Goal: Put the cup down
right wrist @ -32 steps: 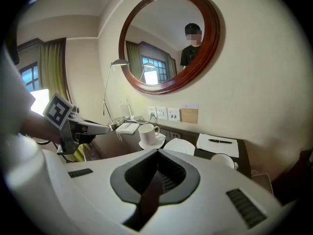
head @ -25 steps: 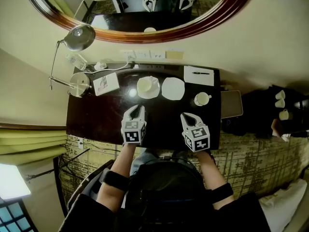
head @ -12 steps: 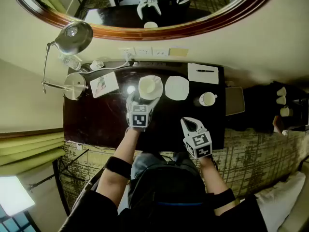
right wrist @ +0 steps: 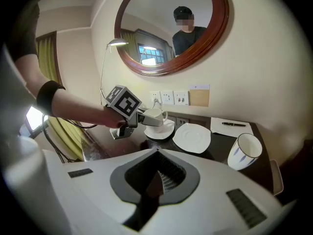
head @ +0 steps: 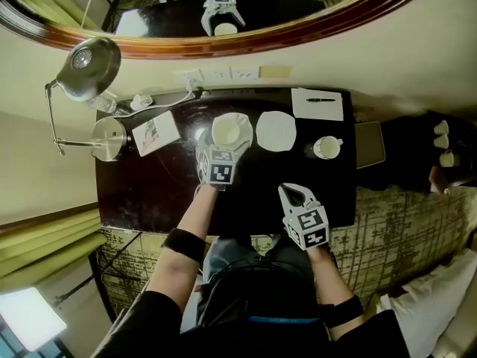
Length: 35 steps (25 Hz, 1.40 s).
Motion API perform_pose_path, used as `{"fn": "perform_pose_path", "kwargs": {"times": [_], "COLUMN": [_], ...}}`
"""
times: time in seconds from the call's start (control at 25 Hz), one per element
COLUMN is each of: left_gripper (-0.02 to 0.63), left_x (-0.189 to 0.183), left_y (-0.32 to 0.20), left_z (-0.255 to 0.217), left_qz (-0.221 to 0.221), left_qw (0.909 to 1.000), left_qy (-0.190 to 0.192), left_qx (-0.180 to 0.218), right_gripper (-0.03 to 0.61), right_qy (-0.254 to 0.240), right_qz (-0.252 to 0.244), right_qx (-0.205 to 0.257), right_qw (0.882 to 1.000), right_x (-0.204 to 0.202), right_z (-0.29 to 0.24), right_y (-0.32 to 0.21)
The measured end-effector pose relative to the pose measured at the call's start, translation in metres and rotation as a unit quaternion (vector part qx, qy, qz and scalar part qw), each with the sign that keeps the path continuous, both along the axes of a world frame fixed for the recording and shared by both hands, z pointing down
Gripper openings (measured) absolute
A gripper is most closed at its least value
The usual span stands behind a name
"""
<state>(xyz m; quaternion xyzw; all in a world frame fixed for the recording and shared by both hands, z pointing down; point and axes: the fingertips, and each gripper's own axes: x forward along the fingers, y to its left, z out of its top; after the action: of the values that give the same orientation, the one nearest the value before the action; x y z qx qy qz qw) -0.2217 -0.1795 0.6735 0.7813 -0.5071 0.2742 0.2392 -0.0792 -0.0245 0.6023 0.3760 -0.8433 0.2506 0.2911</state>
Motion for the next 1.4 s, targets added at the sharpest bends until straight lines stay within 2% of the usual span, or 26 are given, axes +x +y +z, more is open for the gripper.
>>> {"fn": "perform_pose_path", "kwargs": {"times": [0.24,0.28,0.32,0.36,0.72,1.12,1.4], "left_gripper": [0.566,0.549,0.466,0.423,0.417,0.417,0.417], "left_x": [0.000,0.000,-0.001,-0.002,0.002,0.043,0.112], "left_y": [-0.012,-0.012,-0.013,-0.014,-0.006,0.015,0.052], "left_z": [0.012,0.014,0.016,0.016,0.005,-0.034,-0.061], "left_qz": [0.003,0.003,0.003,0.003,0.010,0.094,0.193], "left_qw": [0.9999,0.9998,0.9996,0.9995,0.9991,0.9942,0.9785], "left_qy": [-0.009,-0.016,-0.024,-0.030,-0.039,-0.022,-0.011], "left_qx": [-0.012,-0.015,-0.015,-0.012,0.015,0.047,0.071], "right_gripper": [0.000,0.000,0.000,0.000,0.000,0.000,0.000], "right_qy": [-0.008,-0.008,-0.008,-0.007,-0.012,-0.023,-0.033], "right_qz": [0.013,0.016,0.019,0.022,0.037,0.042,0.054], "right_qx": [-0.008,-0.010,-0.011,-0.013,-0.013,-0.002,-0.006], "right_qw": [1.000,1.000,1.000,1.000,0.999,0.999,0.998], "right_x": [0.006,0.010,0.013,0.016,0.033,0.045,0.075], "right_z": [0.007,0.008,0.009,0.010,0.009,-0.004,-0.009], "right_y": [0.009,0.011,0.013,0.014,0.021,0.025,0.032]}}
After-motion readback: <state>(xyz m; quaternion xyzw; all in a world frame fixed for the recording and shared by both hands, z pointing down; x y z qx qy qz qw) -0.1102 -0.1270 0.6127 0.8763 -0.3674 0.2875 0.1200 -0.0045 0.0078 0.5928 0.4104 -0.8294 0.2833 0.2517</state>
